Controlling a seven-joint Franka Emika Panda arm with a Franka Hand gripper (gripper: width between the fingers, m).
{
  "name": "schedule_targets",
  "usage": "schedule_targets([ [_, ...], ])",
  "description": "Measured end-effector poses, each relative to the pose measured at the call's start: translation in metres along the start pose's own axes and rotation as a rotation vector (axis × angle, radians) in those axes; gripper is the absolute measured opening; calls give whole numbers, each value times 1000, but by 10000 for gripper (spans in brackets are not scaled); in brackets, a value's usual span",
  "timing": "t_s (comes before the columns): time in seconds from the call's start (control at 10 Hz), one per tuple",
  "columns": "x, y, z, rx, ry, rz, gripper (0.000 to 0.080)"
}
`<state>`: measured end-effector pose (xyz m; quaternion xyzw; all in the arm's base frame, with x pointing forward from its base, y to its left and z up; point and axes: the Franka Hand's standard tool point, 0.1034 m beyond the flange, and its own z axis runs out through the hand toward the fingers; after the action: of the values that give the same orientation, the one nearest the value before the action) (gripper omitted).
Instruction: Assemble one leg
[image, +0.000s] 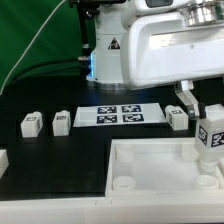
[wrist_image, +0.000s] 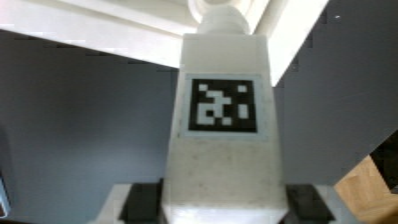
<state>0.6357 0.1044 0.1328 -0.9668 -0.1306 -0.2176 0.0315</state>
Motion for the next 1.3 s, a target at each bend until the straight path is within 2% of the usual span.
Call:
schedule_targets([
  [0.3,1,1,0,-2,7,-2,294],
  [0.4,2,2,0,-10,41,-9,294],
  [0.8,0,2,3,-8,34,-8,294],
  [1.3,-11,3,17,-5,13,-5,294],
])
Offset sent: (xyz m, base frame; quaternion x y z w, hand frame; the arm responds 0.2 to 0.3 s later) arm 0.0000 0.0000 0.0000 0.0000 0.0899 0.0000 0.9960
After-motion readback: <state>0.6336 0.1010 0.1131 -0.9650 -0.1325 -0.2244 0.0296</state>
